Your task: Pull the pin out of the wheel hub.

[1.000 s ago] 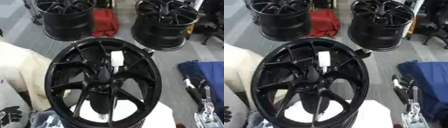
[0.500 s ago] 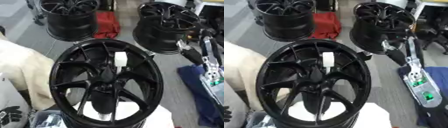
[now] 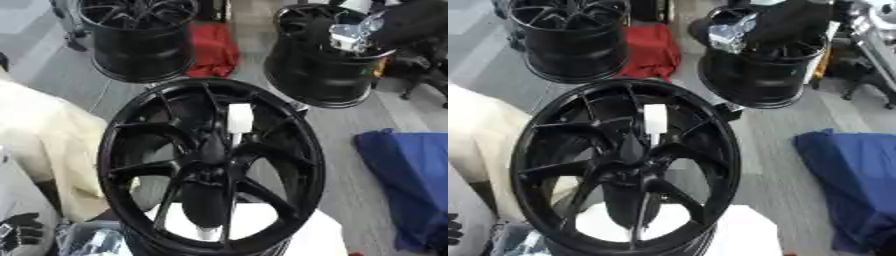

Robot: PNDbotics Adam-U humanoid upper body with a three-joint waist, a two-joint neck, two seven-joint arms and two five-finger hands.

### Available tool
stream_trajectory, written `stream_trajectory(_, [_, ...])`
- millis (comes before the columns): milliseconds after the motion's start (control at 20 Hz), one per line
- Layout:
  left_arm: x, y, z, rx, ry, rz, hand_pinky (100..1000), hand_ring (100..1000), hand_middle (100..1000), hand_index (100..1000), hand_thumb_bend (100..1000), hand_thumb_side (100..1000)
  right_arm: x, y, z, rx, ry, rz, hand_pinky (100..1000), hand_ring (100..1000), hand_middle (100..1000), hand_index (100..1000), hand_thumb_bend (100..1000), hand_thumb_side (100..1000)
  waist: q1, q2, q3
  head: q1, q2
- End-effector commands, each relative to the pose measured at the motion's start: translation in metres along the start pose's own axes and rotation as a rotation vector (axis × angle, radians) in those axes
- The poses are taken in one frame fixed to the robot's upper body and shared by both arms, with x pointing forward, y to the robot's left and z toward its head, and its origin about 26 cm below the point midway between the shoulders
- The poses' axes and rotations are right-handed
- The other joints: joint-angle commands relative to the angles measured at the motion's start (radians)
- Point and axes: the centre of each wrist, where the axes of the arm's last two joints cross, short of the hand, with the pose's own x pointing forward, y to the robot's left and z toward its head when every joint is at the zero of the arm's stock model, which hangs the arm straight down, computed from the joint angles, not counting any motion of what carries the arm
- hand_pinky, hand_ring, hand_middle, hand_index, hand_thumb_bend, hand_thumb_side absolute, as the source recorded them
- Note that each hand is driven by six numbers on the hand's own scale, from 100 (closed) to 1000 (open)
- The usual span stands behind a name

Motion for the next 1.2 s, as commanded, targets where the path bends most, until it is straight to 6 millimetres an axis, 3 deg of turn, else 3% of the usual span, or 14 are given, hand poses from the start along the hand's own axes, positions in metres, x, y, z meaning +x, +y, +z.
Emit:
stream_trajectory(50, [0.011,0.015,0.002,-0.16,-0.108,-0.17,712,685,651,824,100,879,0.015,-0.004,-0.009,0.122,-0.001,-0.001,847,903,867,968,325,446,0.004,-0.013,0.0,-0.004,-0.001])
stream_trajectory(500, [0.01,0.013,0.0,-0.168,-0.108,-0.172,712,686,652,824,100,879,0.023,0.007,-0.073,0.316,0.039,0.036,889,943,915,978,335,436,0.005,-0.015,0.005,-0.017,-0.003])
stream_trajectory(750, [0.011,0.012,-0.002,-0.175,-0.111,-0.173,712,686,652,824,100,880,0.01,0.023,-0.105,0.35,0.109,0.097,918,959,936,986,342,458,0.006,-0.015,0.009,-0.023,-0.005])
stream_trajectory(1200, [0.012,0.01,-0.004,-0.178,-0.114,-0.175,713,687,653,824,100,880,-0.02,0.036,-0.128,0.363,0.185,0.197,926,961,939,989,343,468,0.007,-0.013,0.013,-0.024,-0.007])
